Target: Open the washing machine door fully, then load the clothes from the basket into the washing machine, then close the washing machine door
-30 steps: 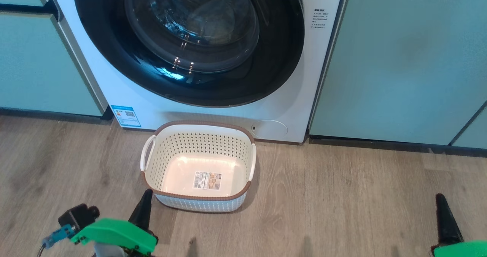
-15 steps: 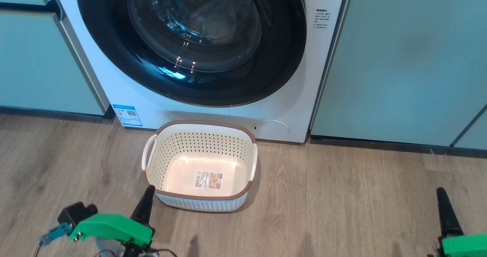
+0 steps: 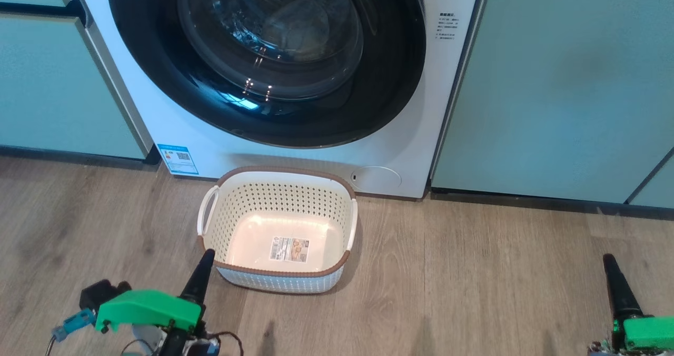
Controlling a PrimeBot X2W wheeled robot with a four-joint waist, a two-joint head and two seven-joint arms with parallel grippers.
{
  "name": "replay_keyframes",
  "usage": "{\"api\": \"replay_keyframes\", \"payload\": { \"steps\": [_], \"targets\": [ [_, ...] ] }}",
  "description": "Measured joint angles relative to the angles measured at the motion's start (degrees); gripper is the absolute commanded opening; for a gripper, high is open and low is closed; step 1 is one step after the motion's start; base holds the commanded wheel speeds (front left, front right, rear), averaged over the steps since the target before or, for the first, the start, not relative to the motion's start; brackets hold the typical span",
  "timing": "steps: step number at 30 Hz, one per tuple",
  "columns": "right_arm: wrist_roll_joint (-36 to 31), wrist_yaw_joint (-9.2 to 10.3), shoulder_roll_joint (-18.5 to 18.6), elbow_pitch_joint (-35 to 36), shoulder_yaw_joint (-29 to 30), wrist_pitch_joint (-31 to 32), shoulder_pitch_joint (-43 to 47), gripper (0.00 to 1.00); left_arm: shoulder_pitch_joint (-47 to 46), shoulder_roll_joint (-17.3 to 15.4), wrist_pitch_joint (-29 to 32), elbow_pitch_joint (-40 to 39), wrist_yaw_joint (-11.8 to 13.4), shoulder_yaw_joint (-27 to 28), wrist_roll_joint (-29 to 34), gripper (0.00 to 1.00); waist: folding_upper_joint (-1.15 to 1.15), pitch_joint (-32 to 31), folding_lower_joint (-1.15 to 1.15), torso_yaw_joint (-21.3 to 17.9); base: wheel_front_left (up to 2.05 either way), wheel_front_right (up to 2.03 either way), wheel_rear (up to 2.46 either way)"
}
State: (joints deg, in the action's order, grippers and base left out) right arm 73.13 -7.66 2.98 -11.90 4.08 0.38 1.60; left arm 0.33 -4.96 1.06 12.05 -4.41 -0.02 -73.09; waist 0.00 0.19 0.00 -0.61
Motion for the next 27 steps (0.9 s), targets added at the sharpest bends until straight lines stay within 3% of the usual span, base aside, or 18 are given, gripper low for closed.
{"api": "replay_keyframes", "payload": {
  "steps": [27],
  "targets": [
    [16.8, 0.01, 0.2, -3.0, 1.1, 3.2, -3.3, 0.0, -2.4, 1.1, 3.4, 3.1, -2.1, 2.3, -16.4, 0.0, 0.0, 0.0, 0.0, 0.5, 0.0, 0.0, 0.0]
  ]
}}
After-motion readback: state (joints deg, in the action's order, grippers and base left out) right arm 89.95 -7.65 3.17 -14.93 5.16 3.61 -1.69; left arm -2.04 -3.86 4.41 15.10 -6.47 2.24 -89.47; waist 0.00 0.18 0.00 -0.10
